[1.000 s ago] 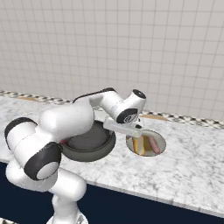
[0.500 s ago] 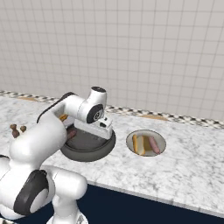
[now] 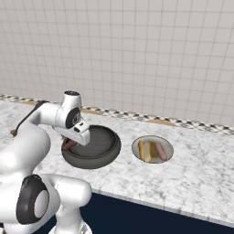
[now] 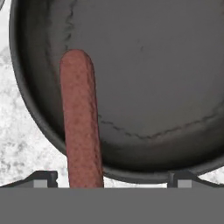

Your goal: Place one bun and one sausage from the bowl on each plate.

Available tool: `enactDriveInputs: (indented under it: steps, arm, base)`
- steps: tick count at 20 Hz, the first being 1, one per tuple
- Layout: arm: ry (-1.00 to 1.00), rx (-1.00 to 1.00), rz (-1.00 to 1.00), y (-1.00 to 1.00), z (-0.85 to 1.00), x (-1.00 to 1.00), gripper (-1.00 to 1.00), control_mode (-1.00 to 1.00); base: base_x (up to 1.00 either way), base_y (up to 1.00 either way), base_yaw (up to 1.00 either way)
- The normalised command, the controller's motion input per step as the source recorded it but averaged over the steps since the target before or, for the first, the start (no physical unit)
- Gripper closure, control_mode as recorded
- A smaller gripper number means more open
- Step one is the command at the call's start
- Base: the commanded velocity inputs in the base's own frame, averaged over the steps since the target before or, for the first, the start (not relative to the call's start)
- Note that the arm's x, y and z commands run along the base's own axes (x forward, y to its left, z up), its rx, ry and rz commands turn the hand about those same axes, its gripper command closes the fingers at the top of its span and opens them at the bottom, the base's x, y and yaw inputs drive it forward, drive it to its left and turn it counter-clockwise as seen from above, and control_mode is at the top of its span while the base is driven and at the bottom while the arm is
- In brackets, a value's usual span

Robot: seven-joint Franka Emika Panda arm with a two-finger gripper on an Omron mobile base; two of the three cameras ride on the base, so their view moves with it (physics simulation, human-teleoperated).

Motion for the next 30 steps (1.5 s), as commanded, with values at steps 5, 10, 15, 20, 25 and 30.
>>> enactDriveInputs:
  steps: [5,10,15,20,25,30]
  arm:
    - [0.11,-0.03,-0.07,0.48,0.00,0.37,-1.00,-1.00]
    - [0.02,0.00,0.00,-0.02,-0.02,0.10,-1.00,-1.00]
    - [0.00,0.01,0.00,-0.05,-0.07,-0.01,-1.00,-1.00]
    - [0.00,0.05,0.00,-0.15,-0.19,-0.03,-1.00,-1.00]
    - [0.00,0.02,0.00,-0.01,-0.23,-0.02,-1.00,-1.00]
    - [0.00,0.01,0.00,0.00,-0.18,-0.02,1.00,-1.00]
  base:
    - [0.00,0.00,0.00]
    - [0.00,0.00,0.00]
    - [0.00,0.00,0.00]
    - [0.00,0.00,0.00]
    - [0.00,0.00,0.00]
    - [0.00,0.00,0.00]
